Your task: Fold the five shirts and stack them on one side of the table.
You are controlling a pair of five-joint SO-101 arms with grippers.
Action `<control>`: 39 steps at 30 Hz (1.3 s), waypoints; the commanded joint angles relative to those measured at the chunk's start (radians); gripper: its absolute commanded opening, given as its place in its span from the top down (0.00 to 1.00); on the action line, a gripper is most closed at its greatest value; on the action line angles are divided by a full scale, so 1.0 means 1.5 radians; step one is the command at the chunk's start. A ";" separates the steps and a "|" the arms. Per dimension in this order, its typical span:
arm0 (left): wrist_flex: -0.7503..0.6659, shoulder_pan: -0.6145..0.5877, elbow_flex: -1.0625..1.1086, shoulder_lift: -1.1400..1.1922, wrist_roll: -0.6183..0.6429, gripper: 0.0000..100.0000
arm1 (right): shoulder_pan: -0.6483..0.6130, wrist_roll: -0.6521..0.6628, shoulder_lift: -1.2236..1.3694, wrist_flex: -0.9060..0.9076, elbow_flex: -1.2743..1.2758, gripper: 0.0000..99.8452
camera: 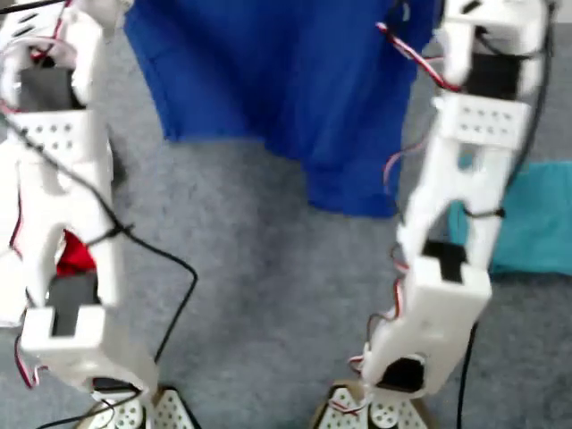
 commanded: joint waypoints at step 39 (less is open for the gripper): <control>-0.120 -0.075 0.589 -0.054 -0.268 0.98 | -0.052 0.082 -0.340 -0.142 0.905 1.00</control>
